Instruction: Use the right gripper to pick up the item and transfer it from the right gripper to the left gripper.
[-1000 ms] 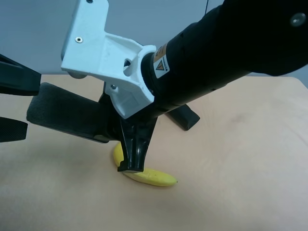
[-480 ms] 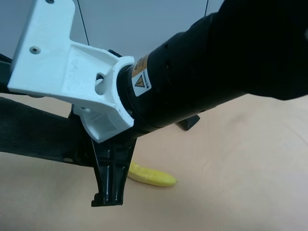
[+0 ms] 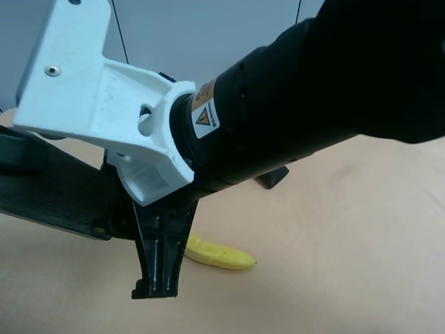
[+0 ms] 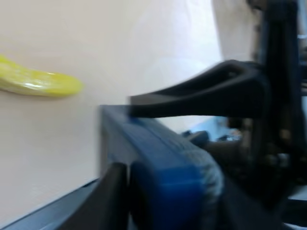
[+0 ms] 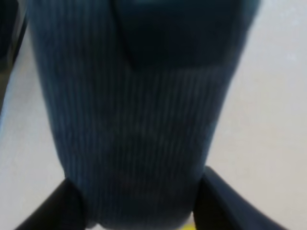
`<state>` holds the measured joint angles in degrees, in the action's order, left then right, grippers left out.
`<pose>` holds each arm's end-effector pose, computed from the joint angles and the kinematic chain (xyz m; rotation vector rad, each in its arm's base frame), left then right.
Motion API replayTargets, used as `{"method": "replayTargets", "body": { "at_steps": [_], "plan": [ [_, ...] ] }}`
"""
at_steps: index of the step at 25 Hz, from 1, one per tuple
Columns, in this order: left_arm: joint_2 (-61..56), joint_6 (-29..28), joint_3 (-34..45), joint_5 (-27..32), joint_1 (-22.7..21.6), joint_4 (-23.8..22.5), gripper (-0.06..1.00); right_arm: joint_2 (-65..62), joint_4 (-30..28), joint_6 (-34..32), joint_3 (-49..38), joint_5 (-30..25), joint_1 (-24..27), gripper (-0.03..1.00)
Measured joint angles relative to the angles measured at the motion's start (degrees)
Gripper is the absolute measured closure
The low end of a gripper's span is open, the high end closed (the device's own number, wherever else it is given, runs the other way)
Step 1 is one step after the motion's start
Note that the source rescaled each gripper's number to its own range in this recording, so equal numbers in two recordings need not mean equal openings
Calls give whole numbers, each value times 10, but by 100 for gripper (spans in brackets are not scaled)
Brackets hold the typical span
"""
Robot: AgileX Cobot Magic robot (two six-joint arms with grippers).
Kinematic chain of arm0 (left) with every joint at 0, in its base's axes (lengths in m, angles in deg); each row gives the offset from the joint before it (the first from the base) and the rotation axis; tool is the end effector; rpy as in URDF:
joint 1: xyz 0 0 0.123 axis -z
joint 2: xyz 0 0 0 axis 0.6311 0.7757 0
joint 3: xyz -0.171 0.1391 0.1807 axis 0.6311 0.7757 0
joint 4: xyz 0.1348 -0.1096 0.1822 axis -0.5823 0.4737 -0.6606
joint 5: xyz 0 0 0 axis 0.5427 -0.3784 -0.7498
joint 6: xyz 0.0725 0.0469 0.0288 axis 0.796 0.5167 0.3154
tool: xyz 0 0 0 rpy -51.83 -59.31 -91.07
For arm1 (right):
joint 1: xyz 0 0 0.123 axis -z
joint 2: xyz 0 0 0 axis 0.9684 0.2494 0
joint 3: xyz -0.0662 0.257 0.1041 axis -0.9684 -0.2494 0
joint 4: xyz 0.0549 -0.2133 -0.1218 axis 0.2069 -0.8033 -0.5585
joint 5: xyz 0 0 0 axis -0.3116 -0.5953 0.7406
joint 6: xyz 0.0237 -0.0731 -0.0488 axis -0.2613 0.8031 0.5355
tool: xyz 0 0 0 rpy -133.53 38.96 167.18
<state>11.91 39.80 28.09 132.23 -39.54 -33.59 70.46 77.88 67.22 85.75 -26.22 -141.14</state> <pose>0.1081 -0.0669 0.3241 0.0291 2.4090 -1.1521 0.1251 0.2973 0.2892 -1.8018 1.4473 0.3946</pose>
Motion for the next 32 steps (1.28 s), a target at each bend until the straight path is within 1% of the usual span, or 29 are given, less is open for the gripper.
{"method": "replayTargets", "body": {
  "at_steps": [1, 2, 10, 11, 13, 14, 15, 16, 17, 18, 19, 22, 29, 32],
  "plan": [
    [0, 1, 0, -1, 0, -3, 89, 0, 0, 0, 0, -1, 0, 94],
    [0, 1, 0, -1, 0, -5, 89, 0, 0, 0, 0, -1, 0, 97],
    [0, 3, 0, -1, 0, -5, 89, 0, -1, 0, -2, 1, 0, 96],
    [0, 3, 0, -1, 0, -5, 89, 0, -1, 0, -2, 1, 0, 89],
    [0, 3, 0, 2, 0, 2, 90, 0, 0, -2, -2, 11, 0, 53],
    [0, 3, 0, 8, 0, 14, 94, 0, 0, -2, -2, 21, -1, 35],
    [0, 3, 0, 12, 0, 20, 94, 0, 0, -3, 0, 23, -1, 17],
    [0, 3, 0, 14, 0, 23, 94, 0, 0, -3, 0, 23, -1, 10],
    [0, 3, 0, 15, 0, 25, 94, 0, -2, -4, 0, 23, -1, 5],
    [0, 3, 0, 15, 0, 25, 94, 0, -6, -4, 0, 23, -1, 1],
    [0, 3, 0, 15, 0, 25, 94, 0, -10, -4, 0, 21, -1, 0],
    [0, 3, 0, 15, 0, 25, 94, -9, -16, -12, 0, 9, -1, -2],
    [0, 1, 0, 15, 0, 25, 94, -89, -22, -88, 0, -72, -1, -3],
    [0, 1, 0, 15, 0, 25, 94, -124, -45, -138, 0, -120, -1, -3]
  ]
}}
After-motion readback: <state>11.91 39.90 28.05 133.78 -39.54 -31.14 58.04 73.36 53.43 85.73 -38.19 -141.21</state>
